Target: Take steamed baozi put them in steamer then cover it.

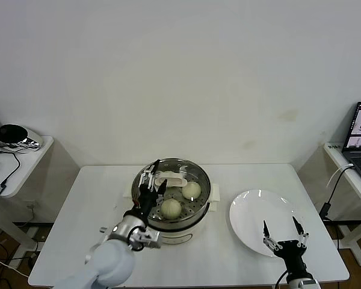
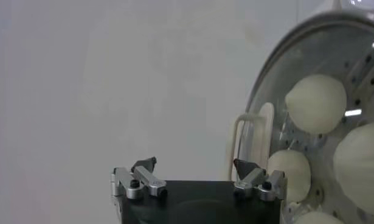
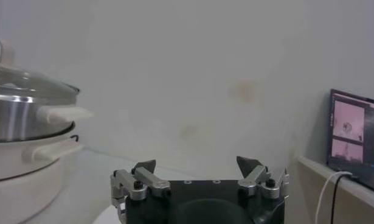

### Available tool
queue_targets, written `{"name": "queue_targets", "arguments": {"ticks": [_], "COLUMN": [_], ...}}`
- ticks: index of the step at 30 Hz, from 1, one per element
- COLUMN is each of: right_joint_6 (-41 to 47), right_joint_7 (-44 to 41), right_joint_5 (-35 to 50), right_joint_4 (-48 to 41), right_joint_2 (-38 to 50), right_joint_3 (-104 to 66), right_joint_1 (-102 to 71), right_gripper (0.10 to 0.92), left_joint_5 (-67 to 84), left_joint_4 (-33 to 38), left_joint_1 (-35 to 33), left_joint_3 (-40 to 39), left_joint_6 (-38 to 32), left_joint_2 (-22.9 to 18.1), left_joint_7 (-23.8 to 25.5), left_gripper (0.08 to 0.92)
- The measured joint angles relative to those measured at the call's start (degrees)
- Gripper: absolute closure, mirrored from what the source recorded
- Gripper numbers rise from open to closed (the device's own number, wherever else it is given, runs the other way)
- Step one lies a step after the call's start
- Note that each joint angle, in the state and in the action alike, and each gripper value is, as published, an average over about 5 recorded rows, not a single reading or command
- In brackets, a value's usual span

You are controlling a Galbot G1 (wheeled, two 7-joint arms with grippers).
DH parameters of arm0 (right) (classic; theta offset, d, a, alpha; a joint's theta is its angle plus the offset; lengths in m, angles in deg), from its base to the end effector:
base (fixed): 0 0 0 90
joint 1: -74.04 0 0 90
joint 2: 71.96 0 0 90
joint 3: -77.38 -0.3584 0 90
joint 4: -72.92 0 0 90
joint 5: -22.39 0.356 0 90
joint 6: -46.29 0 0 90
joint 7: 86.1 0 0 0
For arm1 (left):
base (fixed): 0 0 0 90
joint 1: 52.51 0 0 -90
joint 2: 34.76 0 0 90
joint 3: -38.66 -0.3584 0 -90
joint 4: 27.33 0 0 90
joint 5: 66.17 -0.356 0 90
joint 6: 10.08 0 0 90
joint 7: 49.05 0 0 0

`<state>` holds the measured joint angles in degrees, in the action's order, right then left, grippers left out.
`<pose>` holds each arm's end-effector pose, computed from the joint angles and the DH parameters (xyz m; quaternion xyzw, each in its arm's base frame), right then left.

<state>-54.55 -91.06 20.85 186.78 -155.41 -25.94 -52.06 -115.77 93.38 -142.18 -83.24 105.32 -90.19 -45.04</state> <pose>0.1355 -0.0990 -0.3519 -0.0160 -0.9918 0.1260 0.0121 0.2612 -0.0330 -0.2357 0.1246 0.7777 0.6081 0.0991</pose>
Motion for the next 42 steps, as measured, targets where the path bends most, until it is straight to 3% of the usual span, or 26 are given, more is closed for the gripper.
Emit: {"name": "queue_targets", "arguments": {"ticks": [8,14,21,30,42], "right_joint_6": [0.4,0.6,0.7,0.5,1.9], "right_joint_7": [-0.1,-0.2,-0.5,-0.6,-0.1], "right_joint_5": [0.3,1.1,2.3,3.1,5.3], "right_joint_4": [0.0,0.6,1.6,2.2,3.8], "right_joint_2": [0.1,0.8,2.1,3.0,2.9], "right_joint_3": [1.6,3.8,6.4,7.6,8.2], "right_joint_1": [0.2,-0.2,-2.3,-4.9,-7.4], "right_gripper": [0.203,0.203,0.203,0.203,0.203], "left_joint_5": [15.1,33.8,50.2,58.6,62.0], "left_joint_4": [7.4,10.3,10.6,8.0,5.2], "left_joint_1": [-15.9,-29.3,-42.0,-50.1,-52.8], "left_joint_3": [12.0,21.6,26.5,30.2,33.2], "left_joint_6": [-7.6,-13.7,-22.3,-29.9,-33.1], "left_joint_2": [-2.0,-6.2,-11.5,-15.4,-16.6], "left_joint_7": [-7.3,-12.7,-16.1,-17.0,-16.1], "left_gripper": [0.177,0.177,0.177,0.177,0.177]}}
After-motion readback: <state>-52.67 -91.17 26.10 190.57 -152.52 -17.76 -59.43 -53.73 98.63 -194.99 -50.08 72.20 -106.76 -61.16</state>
